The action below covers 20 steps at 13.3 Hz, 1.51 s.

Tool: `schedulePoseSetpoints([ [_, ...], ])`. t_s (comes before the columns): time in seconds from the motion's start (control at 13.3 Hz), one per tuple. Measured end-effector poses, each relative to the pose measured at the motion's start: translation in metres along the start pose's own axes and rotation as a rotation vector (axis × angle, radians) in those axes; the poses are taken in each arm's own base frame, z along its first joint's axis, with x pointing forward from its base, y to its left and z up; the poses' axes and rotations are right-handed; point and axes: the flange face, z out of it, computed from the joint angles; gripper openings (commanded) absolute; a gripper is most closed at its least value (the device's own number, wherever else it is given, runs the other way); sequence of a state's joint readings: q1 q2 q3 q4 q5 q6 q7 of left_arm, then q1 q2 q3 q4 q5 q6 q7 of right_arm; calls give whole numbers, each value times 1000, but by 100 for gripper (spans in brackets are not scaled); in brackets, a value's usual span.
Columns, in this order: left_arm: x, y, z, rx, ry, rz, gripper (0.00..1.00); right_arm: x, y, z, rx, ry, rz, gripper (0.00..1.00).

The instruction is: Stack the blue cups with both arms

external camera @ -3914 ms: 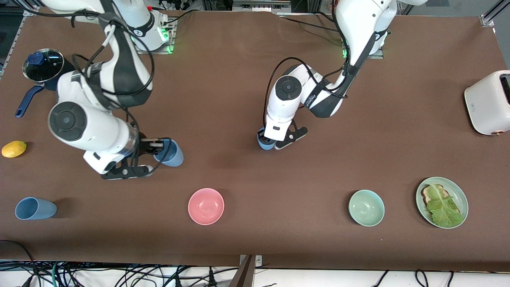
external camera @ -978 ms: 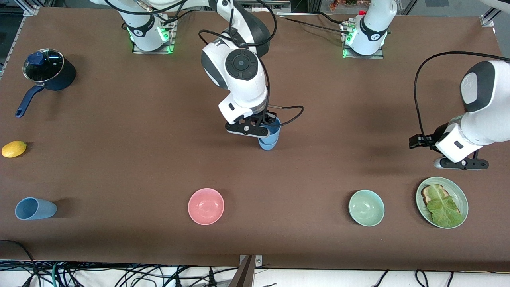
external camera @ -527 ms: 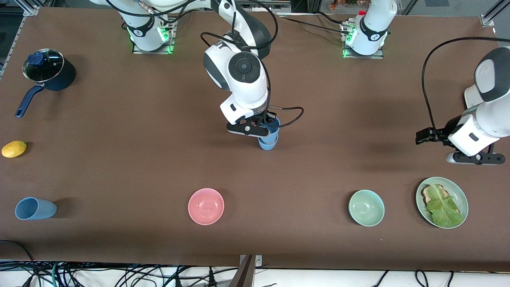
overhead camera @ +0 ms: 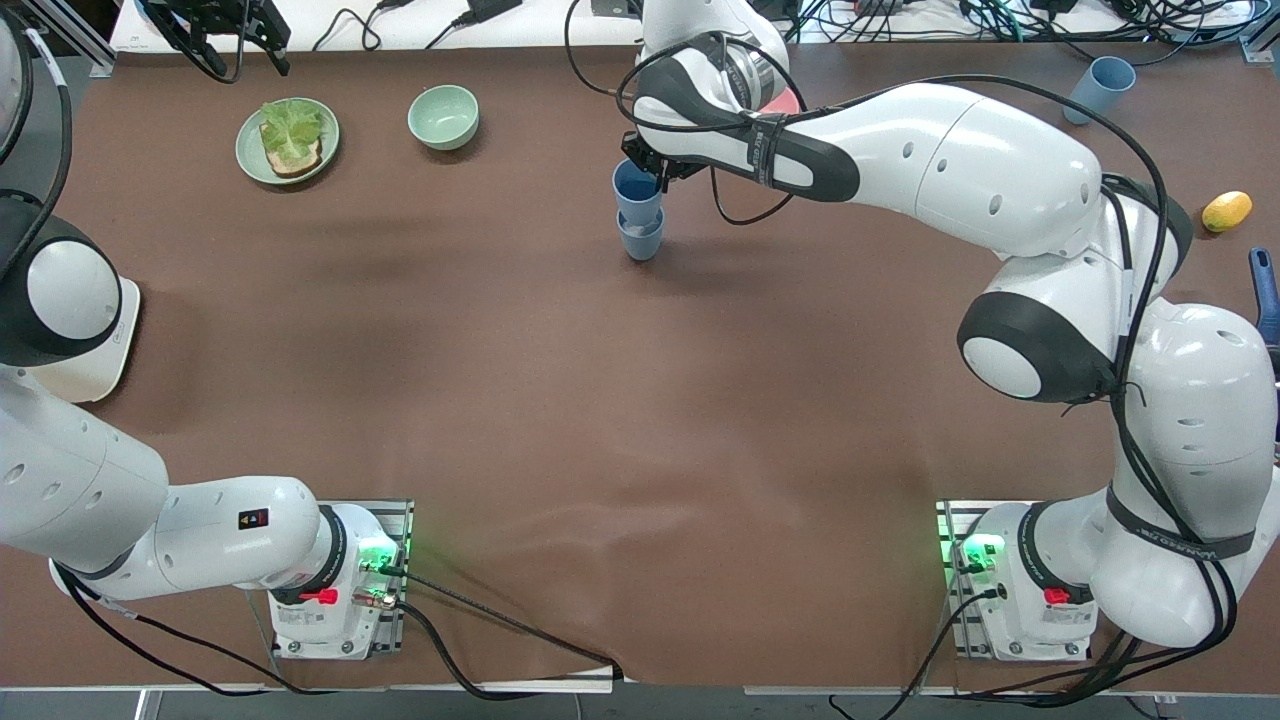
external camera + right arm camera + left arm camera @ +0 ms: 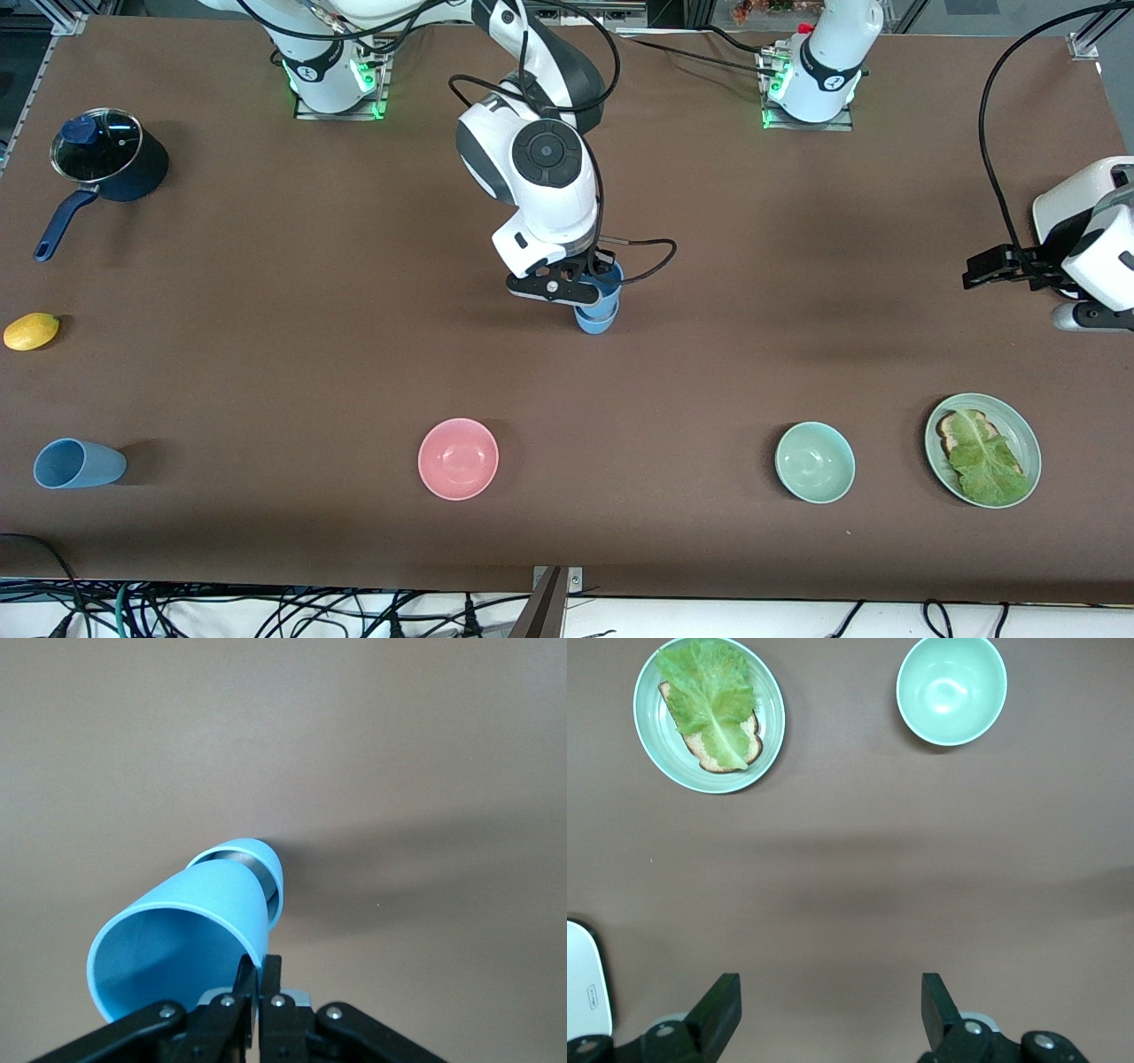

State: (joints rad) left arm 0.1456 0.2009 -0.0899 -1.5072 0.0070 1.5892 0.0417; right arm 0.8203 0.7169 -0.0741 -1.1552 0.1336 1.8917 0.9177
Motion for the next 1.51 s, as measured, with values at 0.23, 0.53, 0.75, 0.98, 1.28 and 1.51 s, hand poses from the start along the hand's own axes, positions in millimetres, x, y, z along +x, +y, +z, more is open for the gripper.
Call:
schedulePoseSetpoints([
  [0.23, 0, 0, 0, -5, -2, -11, 90, 1, -1, 9, -1, 1, 1, 0],
  [0.53, -5, 4, -2, -9, -13, -17, 93, 1, -1, 10, -3, 0, 1, 71],
  [0.75, -17, 6, -6, -12, -14, -26, 96, 4, 1, 8, -1, 6, 5, 100],
  [0.98, -33, 8, -13, -16, -7, -25, 98, 13, 9, -9, 3, 22, 20, 100],
  [1.28, -51, 9, -33, -19, 28, -22, 98, 63, 62, -65, -8, 31, -7, 100],
  [1.51, -57, 18, -44, -19, 50, -6, 98, 107, 132, -115, -19, 10, -53, 100],
])
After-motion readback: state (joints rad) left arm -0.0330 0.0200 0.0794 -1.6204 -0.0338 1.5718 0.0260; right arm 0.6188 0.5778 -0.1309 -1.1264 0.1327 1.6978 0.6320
